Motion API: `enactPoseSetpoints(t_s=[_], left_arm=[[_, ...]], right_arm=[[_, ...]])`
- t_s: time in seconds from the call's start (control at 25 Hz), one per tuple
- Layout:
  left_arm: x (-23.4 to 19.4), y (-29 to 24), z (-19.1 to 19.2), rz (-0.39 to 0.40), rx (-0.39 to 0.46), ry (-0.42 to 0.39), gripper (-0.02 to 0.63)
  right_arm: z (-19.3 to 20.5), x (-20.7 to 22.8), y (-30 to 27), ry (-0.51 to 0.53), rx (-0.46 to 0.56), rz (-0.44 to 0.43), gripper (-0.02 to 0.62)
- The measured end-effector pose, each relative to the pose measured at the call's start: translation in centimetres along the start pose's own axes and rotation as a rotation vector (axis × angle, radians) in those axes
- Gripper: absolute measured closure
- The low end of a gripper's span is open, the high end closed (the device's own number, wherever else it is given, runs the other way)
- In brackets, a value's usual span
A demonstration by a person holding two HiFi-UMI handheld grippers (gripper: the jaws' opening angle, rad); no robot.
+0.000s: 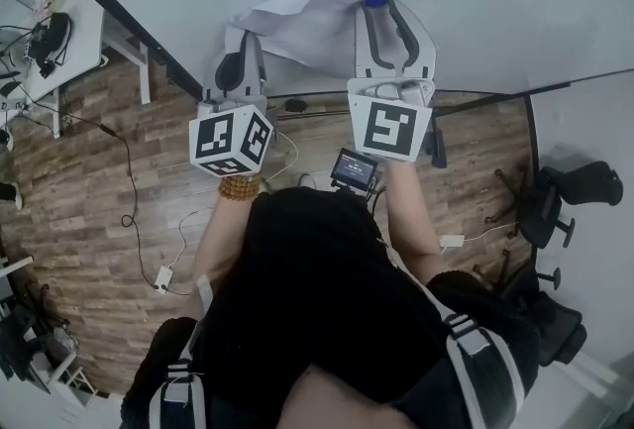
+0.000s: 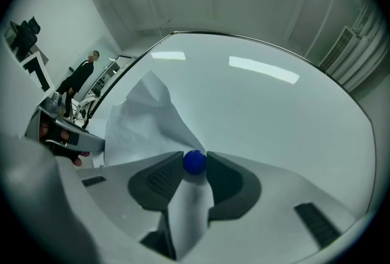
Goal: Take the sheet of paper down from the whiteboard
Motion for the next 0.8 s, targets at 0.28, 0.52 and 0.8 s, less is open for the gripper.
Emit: enactPoseSetpoints(t_s=[0.28, 0.52, 0.8], left_arm=[[0.0, 0.0, 0.0, 0.007, -0.001, 0.014, 0.597], [0.0, -0.1, 0.1, 0.017, -0.004, 0.027, 0.595], [-0.1, 0.0, 0.1, 0.025, -0.002, 0.036, 0.597]], right_arm=[[-0.2, -0.4, 0.0, 0.009, -0.001, -0.012, 0.477], [-0.2, -1.3, 0.6, 0.028, 0.0, -0.035, 0.477], [-0.2, -1.7, 1.7, 0.033, 0.001, -0.042, 0.477]])
Point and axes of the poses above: the fingertips, and each gripper's own axes: y backward along the fingers, x to its right, z out of its underside, the point moved 6 cm from there along y, backward along the fingers, and after that the axes turned 14 degrees about -x, right-handed, at the moved point
